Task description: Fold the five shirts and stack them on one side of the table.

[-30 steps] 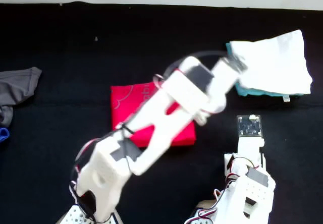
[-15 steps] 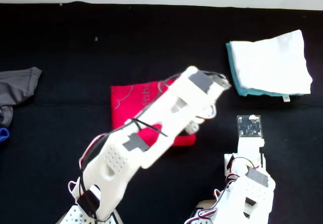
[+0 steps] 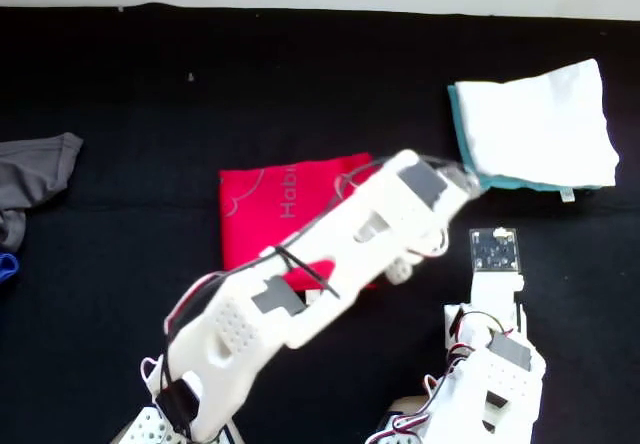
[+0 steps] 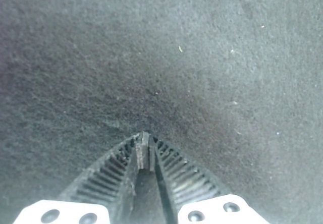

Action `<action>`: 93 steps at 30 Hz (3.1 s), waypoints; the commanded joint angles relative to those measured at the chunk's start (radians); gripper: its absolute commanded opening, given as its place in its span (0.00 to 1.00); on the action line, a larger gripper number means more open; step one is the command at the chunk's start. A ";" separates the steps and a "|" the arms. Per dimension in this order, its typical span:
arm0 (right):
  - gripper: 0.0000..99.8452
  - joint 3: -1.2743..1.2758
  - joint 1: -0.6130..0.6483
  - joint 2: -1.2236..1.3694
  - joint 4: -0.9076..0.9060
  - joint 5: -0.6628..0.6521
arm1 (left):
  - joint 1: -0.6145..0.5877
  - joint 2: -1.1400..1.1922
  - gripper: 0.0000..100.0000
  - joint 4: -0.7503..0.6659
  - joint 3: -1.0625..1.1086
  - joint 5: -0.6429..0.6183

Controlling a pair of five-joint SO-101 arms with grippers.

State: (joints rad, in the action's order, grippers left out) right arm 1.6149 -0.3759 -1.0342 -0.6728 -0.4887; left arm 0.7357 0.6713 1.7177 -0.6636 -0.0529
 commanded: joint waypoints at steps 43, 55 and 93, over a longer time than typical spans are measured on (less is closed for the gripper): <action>0.01 -0.717 0.926 0.549 -0.214 0.206 | -1.153 -0.825 0.01 -1.102 1.524 0.074; 0.01 -0.700 0.746 0.653 -0.351 0.198 | -1.153 -0.825 0.01 -1.145 1.524 0.075; 0.10 -1.504 0.716 1.047 -0.636 0.269 | -1.138 -0.825 0.01 -1.146 1.523 0.074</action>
State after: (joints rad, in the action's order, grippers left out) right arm 0.1619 0.2777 0.0736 -1.2513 -0.2171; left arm -0.4074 -0.1312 0.5930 0.8646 0.0192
